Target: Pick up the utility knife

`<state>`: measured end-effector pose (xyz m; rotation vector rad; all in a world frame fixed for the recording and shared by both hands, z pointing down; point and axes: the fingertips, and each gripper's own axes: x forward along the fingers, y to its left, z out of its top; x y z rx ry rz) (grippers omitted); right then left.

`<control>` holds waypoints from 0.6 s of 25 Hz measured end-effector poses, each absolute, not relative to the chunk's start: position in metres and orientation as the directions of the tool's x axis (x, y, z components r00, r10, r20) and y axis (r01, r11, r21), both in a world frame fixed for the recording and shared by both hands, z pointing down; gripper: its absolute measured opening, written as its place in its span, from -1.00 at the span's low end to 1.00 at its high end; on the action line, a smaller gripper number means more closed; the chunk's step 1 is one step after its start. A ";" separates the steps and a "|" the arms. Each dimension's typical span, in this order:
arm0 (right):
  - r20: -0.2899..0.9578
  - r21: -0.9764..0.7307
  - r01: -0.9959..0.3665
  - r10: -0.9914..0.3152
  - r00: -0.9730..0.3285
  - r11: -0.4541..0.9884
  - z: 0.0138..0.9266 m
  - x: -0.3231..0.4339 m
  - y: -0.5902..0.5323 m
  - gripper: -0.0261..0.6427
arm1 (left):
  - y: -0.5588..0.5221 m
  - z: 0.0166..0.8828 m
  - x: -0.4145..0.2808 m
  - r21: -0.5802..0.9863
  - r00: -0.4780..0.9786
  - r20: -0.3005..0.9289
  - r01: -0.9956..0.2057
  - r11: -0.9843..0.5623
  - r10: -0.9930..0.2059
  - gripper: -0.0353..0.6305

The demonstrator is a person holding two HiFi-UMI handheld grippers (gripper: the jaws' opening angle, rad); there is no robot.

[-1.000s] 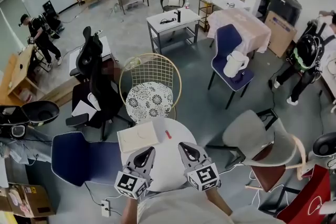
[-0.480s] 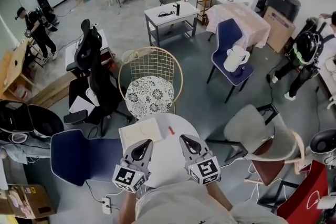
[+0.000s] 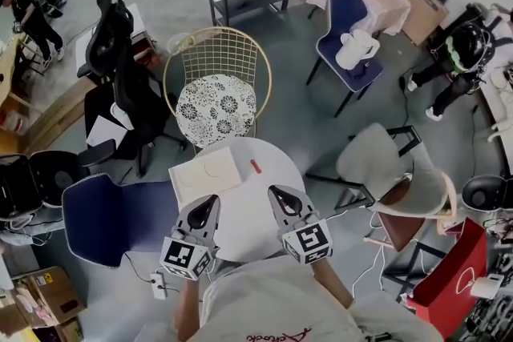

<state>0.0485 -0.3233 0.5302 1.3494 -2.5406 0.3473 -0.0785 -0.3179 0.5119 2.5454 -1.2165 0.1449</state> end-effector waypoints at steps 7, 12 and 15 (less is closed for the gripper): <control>0.436 -0.134 -0.849 -0.739 -0.514 0.511 0.586 0.055 -0.305 -0.87 | -0.305 0.553 -0.083 0.287 0.638 0.298 -0.769 -0.570 -0.710 -0.86; 0.508 -0.141 -0.853 -0.703 -0.497 0.502 0.620 0.061 -0.288 -0.87 | -0.296 0.590 -0.089 0.291 0.609 0.341 -0.792 -0.536 -0.716 -0.86; 0.540 -0.149 -0.852 -0.681 -0.495 0.502 0.634 0.063 -0.280 -0.87 | -0.292 0.608 -0.091 0.314 0.606 0.371 -0.795 -0.520 -0.704 -0.86</control>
